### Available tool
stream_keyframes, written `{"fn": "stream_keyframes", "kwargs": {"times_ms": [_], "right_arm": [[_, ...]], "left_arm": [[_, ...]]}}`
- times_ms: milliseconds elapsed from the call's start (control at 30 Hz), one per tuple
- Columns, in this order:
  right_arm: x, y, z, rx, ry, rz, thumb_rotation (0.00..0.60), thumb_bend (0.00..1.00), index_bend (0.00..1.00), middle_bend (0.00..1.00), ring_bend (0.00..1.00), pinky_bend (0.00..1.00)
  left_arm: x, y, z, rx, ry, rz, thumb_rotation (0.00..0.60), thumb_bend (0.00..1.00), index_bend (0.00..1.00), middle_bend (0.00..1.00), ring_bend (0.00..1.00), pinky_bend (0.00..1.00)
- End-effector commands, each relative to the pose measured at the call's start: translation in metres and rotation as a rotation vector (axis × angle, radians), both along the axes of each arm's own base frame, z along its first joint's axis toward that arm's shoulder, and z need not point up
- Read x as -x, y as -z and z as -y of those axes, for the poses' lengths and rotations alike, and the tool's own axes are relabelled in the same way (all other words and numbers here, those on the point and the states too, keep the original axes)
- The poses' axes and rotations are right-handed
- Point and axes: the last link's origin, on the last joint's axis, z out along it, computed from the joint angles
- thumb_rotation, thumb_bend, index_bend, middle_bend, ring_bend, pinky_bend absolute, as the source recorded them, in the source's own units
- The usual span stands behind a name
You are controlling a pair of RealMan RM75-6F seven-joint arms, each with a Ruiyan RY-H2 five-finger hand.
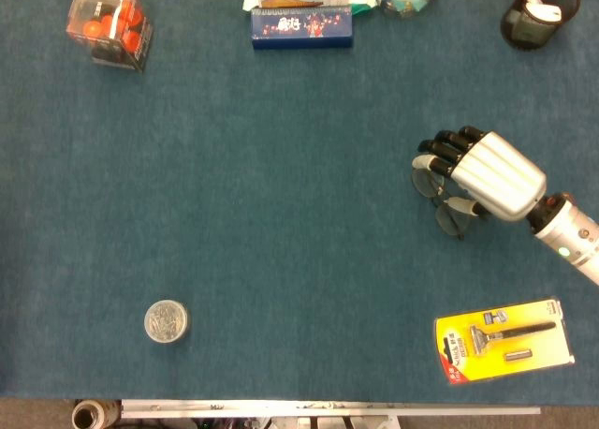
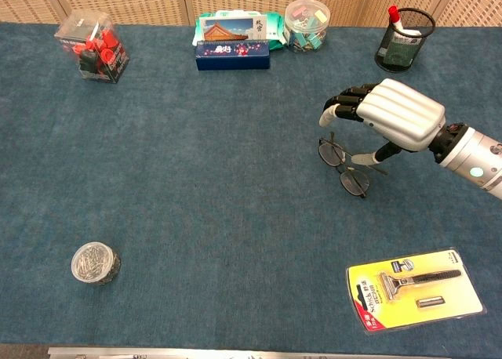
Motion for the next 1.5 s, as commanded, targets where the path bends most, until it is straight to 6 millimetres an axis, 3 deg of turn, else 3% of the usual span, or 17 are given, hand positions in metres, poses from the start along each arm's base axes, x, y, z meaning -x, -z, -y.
{"fn": "stream_keyframes", "kwargs": {"times_ms": [33,400,567,833,1067,1233,1500], "right_arm": [[0.003,0.003,-0.001,-0.009,0.007,-0.011,0.6,0.04,0.34,0.33,0.29,0.44],[0.011,0.014,-0.002,-0.032,0.024,-0.042,0.6,0.04,0.34,0.33,0.29,0.44],[0.006,0.006,-0.003,-0.015,0.009,0.007,0.6,0.04,0.34,0.33,0.29,0.44],[-0.008,-0.044,-0.016,0.127,-0.011,0.153,0.6,0.04,0.34,0.33,0.29,0.44],[-0.009,-0.098,-0.047,0.319,0.077,0.198,0.6,0.04,0.34,0.35,0.29,0.44],[0.003,-0.125,-0.071,0.428,0.219,0.202,0.6,0.04,0.34,0.36,0.29,0.44],[0.039,-0.157,-0.109,0.579,0.461,0.163,0.6,0.04,0.34,0.35,0.29,0.44]], "left_arm": [[0.0,0.0,0.0,0.001,0.001,-0.001,0.6,0.21,0.54,0.47,0.52,0.62],[0.0,-0.001,0.0,-0.001,-0.002,0.0,0.6,0.21,0.54,0.47,0.52,0.62],[0.0,-0.001,0.0,-0.004,0.0,0.003,0.6,0.21,0.54,0.47,0.52,0.62],[-0.001,-0.001,0.0,-0.005,0.015,0.005,0.6,0.21,0.54,0.47,0.52,0.62],[-0.004,-0.001,-0.001,-0.013,0.074,0.019,0.6,0.21,0.55,0.47,0.52,0.62],[-0.006,0.002,-0.006,-0.001,0.109,0.026,0.6,0.21,0.55,0.47,0.52,0.62],[-0.009,0.01,-0.02,0.057,0.138,0.024,0.6,0.21,0.54,0.47,0.52,0.62]]}}
